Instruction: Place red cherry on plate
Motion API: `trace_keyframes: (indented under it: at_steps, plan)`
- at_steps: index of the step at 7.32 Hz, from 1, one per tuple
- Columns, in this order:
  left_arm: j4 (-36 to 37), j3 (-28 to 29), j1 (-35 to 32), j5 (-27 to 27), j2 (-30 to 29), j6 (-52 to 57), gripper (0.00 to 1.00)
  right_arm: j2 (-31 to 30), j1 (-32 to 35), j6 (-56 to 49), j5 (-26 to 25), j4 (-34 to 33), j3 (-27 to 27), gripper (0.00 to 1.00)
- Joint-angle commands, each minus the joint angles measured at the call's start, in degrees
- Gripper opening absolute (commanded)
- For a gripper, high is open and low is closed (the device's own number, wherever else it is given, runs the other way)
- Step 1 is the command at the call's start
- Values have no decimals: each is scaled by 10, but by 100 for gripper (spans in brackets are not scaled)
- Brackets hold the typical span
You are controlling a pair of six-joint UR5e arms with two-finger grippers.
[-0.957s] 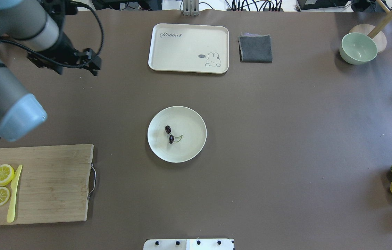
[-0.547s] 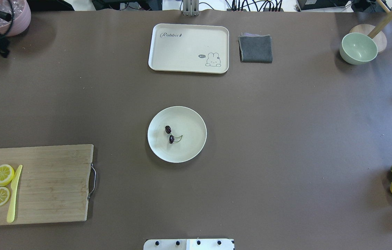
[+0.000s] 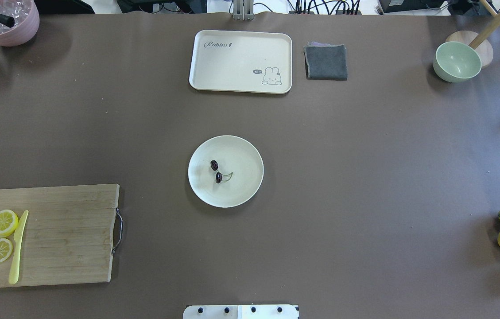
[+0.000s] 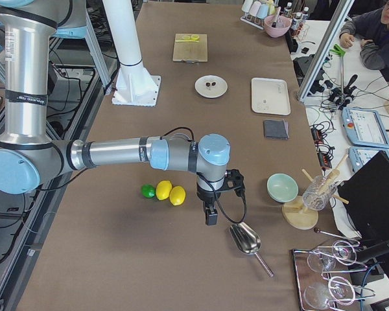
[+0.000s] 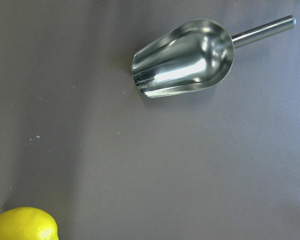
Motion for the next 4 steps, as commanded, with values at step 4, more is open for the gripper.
trace_keyframes:
  at_steps: [4]
  plan:
    - [-158,53,-21,-51,127,0,98,1,0,1,4,1,1,100]
